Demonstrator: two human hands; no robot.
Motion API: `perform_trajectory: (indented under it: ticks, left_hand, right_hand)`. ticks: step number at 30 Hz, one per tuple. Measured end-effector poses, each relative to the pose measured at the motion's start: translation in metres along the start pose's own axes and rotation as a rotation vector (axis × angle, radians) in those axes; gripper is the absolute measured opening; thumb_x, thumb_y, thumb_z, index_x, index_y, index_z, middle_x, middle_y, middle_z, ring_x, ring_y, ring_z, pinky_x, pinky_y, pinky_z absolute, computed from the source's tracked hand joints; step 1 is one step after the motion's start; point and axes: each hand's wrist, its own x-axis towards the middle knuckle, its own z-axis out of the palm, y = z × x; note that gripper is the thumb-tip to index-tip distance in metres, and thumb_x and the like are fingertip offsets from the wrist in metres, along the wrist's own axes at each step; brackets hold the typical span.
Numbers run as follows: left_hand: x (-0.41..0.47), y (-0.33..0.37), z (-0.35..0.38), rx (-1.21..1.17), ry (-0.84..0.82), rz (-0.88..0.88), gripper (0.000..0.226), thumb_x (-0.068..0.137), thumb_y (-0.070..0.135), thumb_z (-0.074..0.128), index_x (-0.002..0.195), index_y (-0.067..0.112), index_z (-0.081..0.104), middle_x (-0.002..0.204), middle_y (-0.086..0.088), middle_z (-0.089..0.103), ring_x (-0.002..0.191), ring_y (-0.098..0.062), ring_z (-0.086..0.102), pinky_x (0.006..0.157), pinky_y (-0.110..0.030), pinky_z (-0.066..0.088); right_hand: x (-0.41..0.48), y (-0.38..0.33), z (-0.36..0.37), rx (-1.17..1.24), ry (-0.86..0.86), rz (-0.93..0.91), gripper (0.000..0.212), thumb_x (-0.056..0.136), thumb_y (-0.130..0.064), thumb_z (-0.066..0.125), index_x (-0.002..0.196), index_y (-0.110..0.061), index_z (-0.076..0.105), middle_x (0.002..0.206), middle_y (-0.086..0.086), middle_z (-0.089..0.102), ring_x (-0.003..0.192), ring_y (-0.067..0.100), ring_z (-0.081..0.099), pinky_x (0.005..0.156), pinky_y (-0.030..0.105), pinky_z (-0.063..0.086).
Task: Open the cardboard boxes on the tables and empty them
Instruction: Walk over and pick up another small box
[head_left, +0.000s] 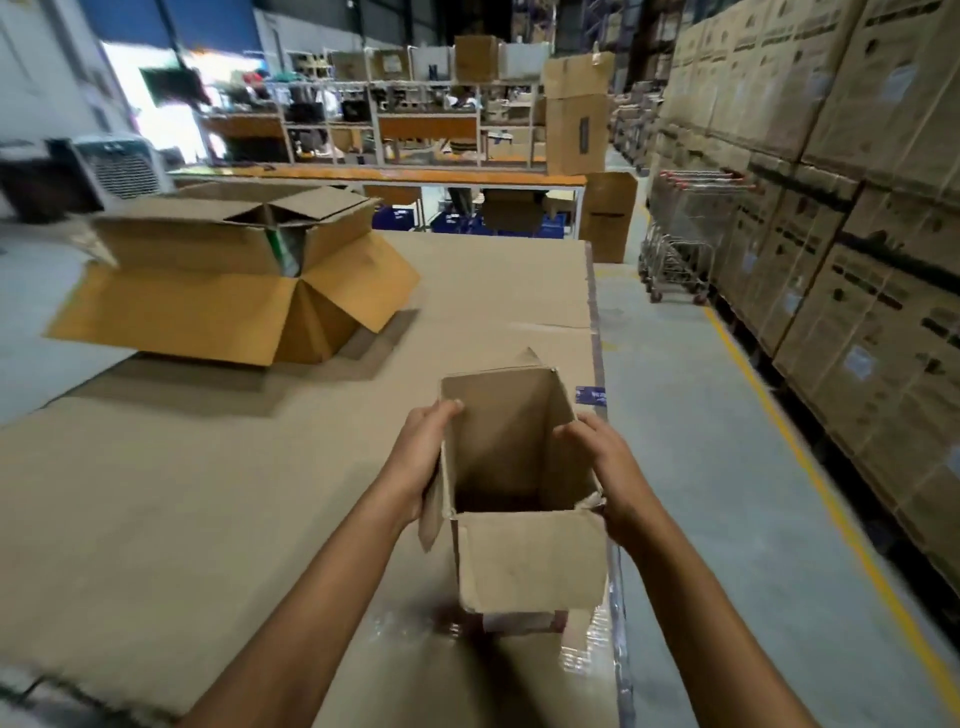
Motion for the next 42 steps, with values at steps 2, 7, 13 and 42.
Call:
perform_trajectory:
  ticks: [2,7,13,42]
  left_hand:
    - [-0.009,-0.013,-0.023,-0.057,0.104,0.001,0.075,0.072,0.069,0.070,0.126,0.018,0.061,0.119,-0.007,0.070,0.107,-0.023,0.069,0.097,-0.045,0.053]
    - [-0.062,-0.021,-0.072,-0.145,0.343,-0.013,0.051,0.078,0.051,0.067,0.116,0.017,0.063,0.114,-0.010,0.069,0.105,-0.028,0.065,0.095,-0.045,0.051]
    - [-0.122,-0.015,-0.168,-0.239,0.675,0.229,0.031,0.089,0.027,0.062,0.118,0.014,0.063,0.109,-0.012,0.070,0.103,-0.032,0.067,0.084,-0.045,0.056]
    - [-0.405,-0.145,-0.677,-0.202,1.419,0.110,0.032,0.088,0.003,0.056,0.115,0.017,0.067,0.097,-0.005,0.073,0.088,-0.019,0.068,0.070,-0.028,0.050]
  right_hand:
    - [0.002,-0.008,0.010,0.011,-0.070,-0.039,0.016,0.100,-0.014,0.052,0.099,-0.008,0.067,0.100,0.004,0.064,0.087,0.004,0.062,0.061,0.014,0.048]
    - [-0.003,-0.021,0.073,-0.034,-0.254,-0.099,0.017,0.094,-0.017,0.062,0.110,-0.014,0.068,0.102,-0.002,0.070,0.083,0.000,0.066,0.065,0.016,0.051]
    - [-0.034,-0.024,0.178,-0.054,-0.511,-0.300,0.059,0.080,-0.032,0.064,0.138,-0.030,0.056,0.132,-0.010,0.063,0.117,0.005,0.061,0.086,0.024,0.054]
    - [-0.267,0.061,0.795,-0.339,-0.996,-0.333,0.049,0.093,-0.033,0.069,0.138,-0.023,0.054,0.111,-0.006,0.059,0.099,0.011,0.053,0.087,0.030,0.045]
